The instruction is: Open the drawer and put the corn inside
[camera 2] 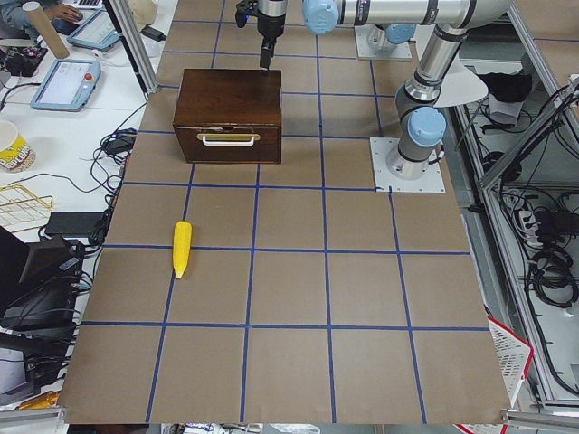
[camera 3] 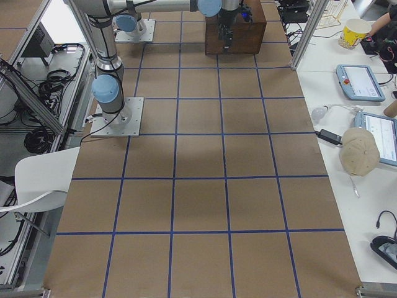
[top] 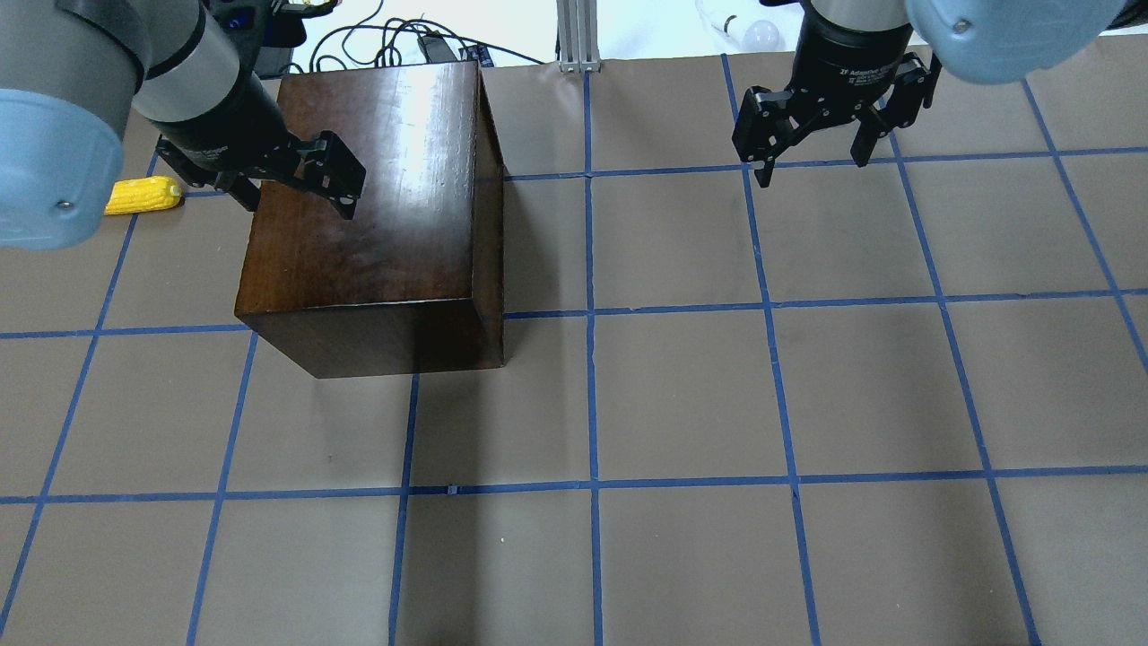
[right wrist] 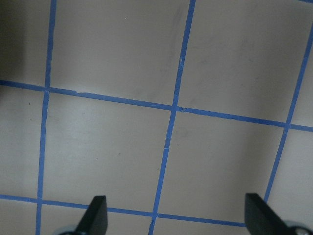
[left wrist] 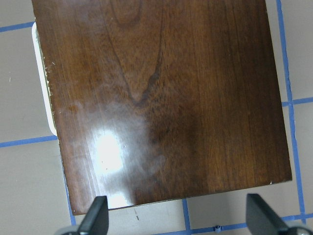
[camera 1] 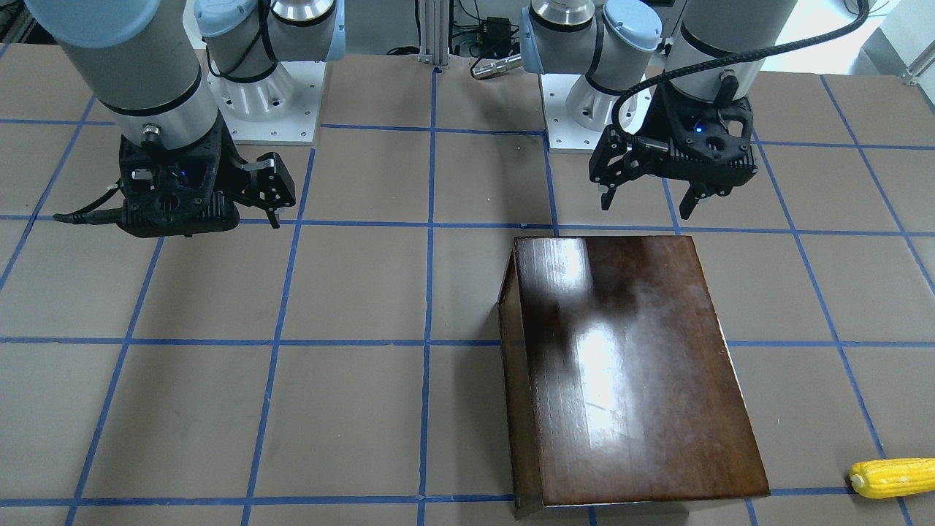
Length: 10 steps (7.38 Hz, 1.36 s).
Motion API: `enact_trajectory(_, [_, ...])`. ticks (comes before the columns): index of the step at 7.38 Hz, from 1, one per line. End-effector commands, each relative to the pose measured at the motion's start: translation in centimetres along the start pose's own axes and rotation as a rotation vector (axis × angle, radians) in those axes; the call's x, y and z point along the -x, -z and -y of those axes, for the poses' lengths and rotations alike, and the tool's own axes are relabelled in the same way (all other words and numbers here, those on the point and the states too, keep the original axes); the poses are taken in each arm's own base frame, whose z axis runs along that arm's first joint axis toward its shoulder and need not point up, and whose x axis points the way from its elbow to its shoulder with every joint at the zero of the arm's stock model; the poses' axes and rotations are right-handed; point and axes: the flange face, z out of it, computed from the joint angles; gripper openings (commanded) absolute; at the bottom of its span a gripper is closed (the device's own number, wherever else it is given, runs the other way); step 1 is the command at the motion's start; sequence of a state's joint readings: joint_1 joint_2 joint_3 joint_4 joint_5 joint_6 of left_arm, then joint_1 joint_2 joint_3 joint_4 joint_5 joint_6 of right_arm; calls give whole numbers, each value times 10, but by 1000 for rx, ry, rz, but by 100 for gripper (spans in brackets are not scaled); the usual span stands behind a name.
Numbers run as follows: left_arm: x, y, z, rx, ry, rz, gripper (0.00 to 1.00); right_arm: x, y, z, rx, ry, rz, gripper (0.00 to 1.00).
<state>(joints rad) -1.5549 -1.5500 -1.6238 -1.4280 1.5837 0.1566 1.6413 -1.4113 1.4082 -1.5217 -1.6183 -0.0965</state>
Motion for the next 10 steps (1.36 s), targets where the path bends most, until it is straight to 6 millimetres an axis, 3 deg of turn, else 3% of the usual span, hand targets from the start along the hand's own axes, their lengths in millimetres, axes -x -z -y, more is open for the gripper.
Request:
enact_trajectory(1, [5, 0, 2, 1, 6, 2, 100, 0, 0, 0, 0, -1, 0, 100])
enact_trajectory(2, [17, 3, 4, 5, 28, 5, 100, 0, 0, 0, 0, 0, 0, 100])
enact_trajectory(4, [21, 10, 3, 41, 26, -1, 100, 0, 0, 0, 0, 0, 0, 100])
enact_trajectory(6, [22, 27, 17, 83, 52, -41, 100, 0, 0, 0, 0, 0, 0, 100])
enact_trajectory(10, [18, 15, 13, 91, 92, -41, 100, 0, 0, 0, 0, 0, 0, 100])
